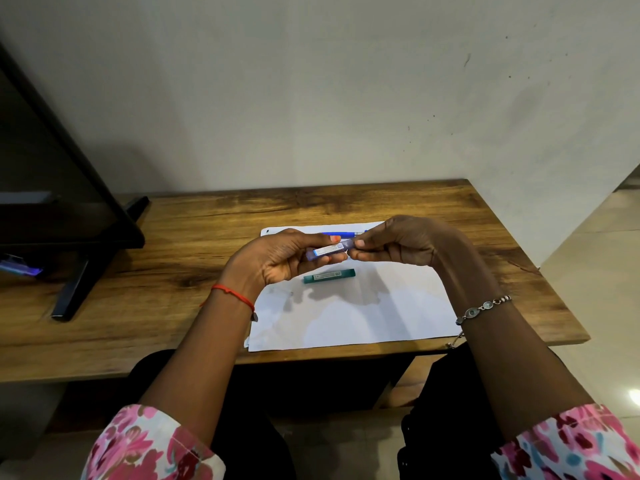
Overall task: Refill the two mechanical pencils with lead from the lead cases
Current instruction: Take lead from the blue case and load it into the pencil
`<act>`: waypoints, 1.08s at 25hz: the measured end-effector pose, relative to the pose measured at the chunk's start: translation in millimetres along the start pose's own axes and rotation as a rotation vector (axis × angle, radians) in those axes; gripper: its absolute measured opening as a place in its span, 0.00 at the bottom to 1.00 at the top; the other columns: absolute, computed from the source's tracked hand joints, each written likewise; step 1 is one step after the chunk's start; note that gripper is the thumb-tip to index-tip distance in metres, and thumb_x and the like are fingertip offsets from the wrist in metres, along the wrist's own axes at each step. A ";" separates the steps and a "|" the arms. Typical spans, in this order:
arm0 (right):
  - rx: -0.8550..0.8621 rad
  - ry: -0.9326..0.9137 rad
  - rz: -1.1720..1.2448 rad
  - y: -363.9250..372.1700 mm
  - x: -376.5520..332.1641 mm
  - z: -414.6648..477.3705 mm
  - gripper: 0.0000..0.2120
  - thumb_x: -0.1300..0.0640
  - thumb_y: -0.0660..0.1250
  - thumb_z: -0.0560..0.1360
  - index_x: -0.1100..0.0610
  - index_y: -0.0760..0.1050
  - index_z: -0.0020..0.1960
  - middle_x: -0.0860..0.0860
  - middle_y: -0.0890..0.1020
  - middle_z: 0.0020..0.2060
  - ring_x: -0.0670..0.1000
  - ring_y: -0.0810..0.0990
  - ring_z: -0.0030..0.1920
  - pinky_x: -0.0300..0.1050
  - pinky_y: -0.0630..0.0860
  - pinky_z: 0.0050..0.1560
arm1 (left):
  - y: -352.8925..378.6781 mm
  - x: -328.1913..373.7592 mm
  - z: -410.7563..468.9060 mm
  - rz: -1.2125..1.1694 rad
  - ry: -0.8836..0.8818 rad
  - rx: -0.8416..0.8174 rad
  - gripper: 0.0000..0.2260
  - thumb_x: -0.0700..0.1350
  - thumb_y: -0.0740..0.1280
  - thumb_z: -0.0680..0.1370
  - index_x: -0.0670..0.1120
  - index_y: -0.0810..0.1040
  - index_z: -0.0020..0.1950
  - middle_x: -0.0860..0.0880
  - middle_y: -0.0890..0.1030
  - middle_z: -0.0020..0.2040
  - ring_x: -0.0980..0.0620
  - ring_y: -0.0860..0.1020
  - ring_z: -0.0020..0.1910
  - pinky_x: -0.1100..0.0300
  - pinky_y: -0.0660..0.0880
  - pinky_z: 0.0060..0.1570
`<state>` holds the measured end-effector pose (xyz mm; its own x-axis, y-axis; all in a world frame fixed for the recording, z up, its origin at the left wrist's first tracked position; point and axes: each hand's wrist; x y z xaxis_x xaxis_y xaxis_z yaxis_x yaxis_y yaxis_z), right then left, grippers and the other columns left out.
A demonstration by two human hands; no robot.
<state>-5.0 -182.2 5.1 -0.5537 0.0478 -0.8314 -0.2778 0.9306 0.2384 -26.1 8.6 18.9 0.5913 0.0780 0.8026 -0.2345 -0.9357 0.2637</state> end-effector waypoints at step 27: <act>0.389 -0.483 -0.270 -9.2 -7.7 3.6 0.09 0.56 0.65 0.76 0.58 0.78 0.39 0.46 0.66 0.24 0.46 0.63 0.25 0.36 0.65 0.30 | -8.6 -8.4 20.6 0.067 0.106 -0.086 0.07 0.39 0.64 0.76 0.40 0.80 0.50 0.46 0.86 0.40 0.50 0.84 0.39 0.60 0.82 0.40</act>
<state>4.7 -189.8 7.5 -0.0662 -0.1324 -0.9890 -0.0042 0.9912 -0.1324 -13.2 8.9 -1.1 0.4883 0.0562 0.8709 -0.3384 -0.9076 0.2484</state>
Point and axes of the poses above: each hand's wrist, its own z-axis towards the middle knuckle, its own y-axis out of the palm, x = y × z
